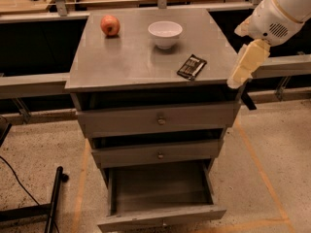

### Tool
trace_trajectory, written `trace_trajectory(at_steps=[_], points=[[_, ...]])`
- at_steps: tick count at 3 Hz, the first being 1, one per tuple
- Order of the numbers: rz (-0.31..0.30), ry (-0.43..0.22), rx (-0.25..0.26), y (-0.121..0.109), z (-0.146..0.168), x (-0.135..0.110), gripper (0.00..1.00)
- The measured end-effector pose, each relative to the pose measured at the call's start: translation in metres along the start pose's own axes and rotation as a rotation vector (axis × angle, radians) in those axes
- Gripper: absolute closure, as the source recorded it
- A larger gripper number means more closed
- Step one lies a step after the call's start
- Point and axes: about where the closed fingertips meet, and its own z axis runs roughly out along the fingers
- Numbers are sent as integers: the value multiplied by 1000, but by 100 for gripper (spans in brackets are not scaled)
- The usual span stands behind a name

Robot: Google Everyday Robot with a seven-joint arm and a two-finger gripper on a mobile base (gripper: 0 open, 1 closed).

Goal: Place rxbar chocolate into bottom drawer

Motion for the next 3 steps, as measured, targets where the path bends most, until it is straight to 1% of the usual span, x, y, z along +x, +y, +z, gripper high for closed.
trace_trajectory(at_steps=[1, 2, 3], points=[[32, 40, 5, -35, 41, -11, 0], [53, 118, 40, -72, 84, -18, 0], [50, 188, 55, -96, 116, -24, 0]])
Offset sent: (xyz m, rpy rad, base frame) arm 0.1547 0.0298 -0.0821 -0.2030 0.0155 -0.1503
